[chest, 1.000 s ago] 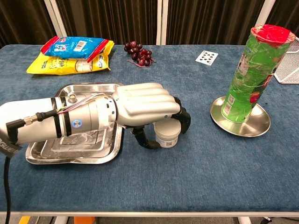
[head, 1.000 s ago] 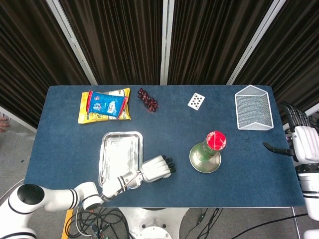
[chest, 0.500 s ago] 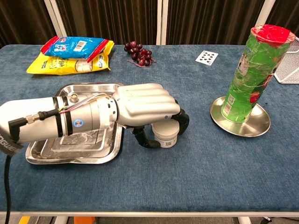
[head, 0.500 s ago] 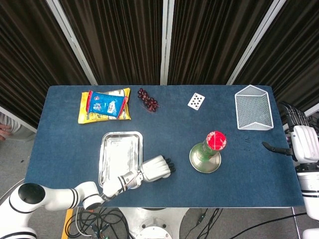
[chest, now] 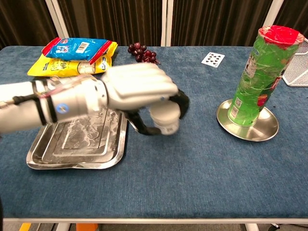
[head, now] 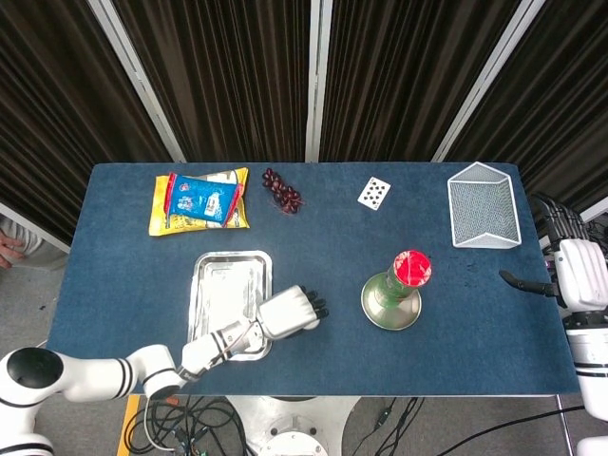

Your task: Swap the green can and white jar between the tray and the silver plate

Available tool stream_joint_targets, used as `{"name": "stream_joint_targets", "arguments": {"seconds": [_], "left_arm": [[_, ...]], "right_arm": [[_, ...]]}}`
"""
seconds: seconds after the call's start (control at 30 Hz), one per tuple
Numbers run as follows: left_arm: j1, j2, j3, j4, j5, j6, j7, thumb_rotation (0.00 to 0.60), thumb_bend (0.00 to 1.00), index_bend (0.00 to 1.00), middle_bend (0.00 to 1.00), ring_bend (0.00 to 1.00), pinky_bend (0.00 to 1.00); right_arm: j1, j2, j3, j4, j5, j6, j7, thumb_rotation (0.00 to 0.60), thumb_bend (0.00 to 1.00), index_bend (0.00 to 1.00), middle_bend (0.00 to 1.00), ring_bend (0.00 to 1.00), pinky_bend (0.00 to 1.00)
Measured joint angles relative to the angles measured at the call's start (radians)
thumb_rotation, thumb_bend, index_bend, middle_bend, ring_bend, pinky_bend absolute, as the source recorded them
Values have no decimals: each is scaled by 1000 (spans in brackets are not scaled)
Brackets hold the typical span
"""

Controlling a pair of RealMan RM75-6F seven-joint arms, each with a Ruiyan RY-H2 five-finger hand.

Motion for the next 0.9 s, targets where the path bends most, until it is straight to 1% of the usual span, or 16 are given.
{"name": "stream_joint_targets", "arguments": {"seconds": [0.1, 0.23, 0.33, 0.47, 0.53, 0.63, 0.67, 0.73, 0.8, 0.9], "left_arm": [[35, 66, 7, -36, -36, 11, 32, 600, 368, 475, 435, 387, 624], [95, 136, 37, -60, -100, 17, 69, 600, 368, 477, 434, 387, 624], [126, 160, 55, -69, -140, 15, 98, 600, 368, 487, 434, 387, 624], [150, 164, 73, -69, -177, 8, 126, 600, 367, 482, 432, 385, 623], [155, 157, 74, -57, -180, 11, 135, 600, 359, 449, 413, 366, 616], [163, 147, 75, -45, -177, 26, 152, 600, 308, 293, 297, 234, 542], [164, 147, 74, -45, -176, 27, 151, 600, 291, 224, 240, 179, 501], [166, 150, 73, -49, -177, 28, 147, 600, 274, 130, 153, 111, 442], [168, 157, 71, -57, -182, 28, 158, 600, 262, 85, 100, 78, 405], [173, 173, 68, -85, -209, 22, 192, 600, 243, 70, 89, 66, 381]], "right_arm": [[-1, -1, 1, -2, -1, 2, -2, 600, 22, 0, 37, 0, 53], [-1, -4, 1, -5, -3, 2, -9, 600, 23, 0, 37, 0, 53], [1, -6, 1, -8, -2, -1, -16, 600, 22, 0, 37, 0, 53], [4, -7, 4, -14, 4, -4, -27, 600, 23, 0, 37, 0, 53], [4, -8, 5, -17, 6, -3, -30, 600, 23, 0, 38, 0, 53], [2, -6, 7, -20, 8, -1, -33, 600, 22, 0, 38, 0, 53], [1, -5, 7, -20, 8, 0, -33, 600, 22, 0, 38, 0, 53], [0, -5, 7, -20, 10, 0, -32, 600, 21, 0, 37, 0, 53], [-1, -6, 8, -18, 10, 1, -30, 600, 21, 0, 37, 0, 53], [-2, -8, 7, -15, 10, 1, -27, 600, 20, 0, 37, 0, 53]]}}
